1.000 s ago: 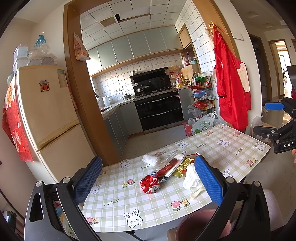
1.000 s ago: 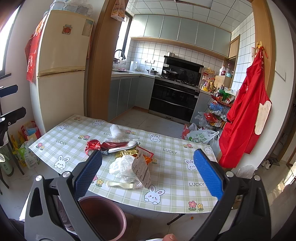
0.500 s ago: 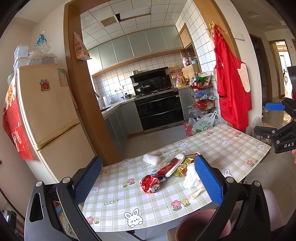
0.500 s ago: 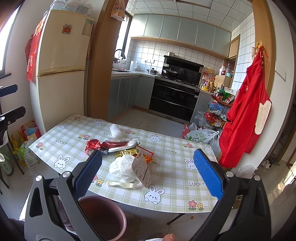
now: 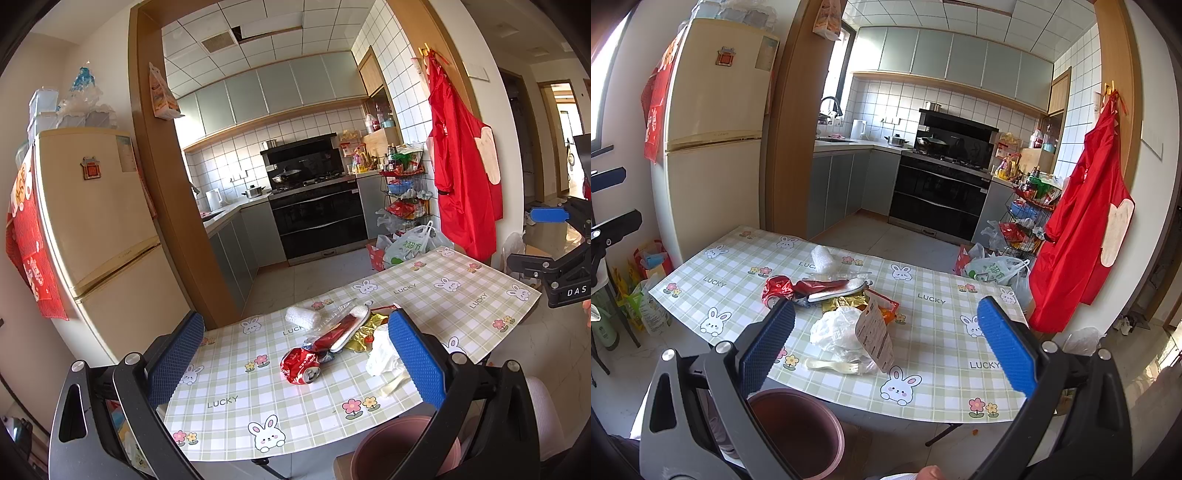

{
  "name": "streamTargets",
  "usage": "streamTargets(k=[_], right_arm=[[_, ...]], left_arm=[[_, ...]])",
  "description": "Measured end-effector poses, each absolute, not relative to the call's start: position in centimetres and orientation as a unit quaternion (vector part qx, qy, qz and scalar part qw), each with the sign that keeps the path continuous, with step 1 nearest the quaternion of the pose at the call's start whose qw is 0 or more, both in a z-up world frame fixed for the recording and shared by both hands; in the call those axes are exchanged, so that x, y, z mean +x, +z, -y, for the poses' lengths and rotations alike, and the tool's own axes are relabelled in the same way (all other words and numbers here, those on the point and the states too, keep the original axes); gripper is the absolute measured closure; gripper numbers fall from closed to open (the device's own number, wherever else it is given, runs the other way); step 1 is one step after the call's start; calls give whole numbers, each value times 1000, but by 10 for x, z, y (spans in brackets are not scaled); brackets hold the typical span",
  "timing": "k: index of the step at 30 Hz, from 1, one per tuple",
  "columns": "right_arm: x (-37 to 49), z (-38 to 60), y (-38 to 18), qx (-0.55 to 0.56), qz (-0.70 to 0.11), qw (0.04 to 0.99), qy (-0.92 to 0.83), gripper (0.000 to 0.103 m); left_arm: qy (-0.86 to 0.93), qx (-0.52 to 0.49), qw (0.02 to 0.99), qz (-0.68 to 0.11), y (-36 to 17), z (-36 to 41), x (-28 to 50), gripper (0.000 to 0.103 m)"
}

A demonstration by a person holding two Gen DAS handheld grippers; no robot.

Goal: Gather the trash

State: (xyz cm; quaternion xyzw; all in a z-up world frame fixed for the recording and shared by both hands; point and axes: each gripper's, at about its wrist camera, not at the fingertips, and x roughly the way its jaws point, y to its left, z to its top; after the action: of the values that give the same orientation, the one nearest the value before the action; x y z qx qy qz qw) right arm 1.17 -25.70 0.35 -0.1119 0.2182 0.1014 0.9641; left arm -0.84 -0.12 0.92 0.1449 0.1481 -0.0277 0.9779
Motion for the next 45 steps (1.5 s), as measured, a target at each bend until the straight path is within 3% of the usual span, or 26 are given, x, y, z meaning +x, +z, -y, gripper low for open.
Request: streamTargets(k=[18,25,30,35,45], right_arm=[[17,262,-12,-76,-215,966,118,5],[23,270,-55,-27,-202,974,100,5],[40,281,-101,21,-242,964,110,5],[61,281,-152,13,-300,948,110,5],[92,270,-199,-62,-297,949,81,6]], left_arm=[[-54,96,979,-171,-13,-15,6,5],[-82,98,975,-181,-67,-1,13,5],[-86,84,969,-215,-121,1,24,5],[-96,46,962,-253,-165,-3,43,5],[-80,7,968,-236,-193,-19,73,5]])
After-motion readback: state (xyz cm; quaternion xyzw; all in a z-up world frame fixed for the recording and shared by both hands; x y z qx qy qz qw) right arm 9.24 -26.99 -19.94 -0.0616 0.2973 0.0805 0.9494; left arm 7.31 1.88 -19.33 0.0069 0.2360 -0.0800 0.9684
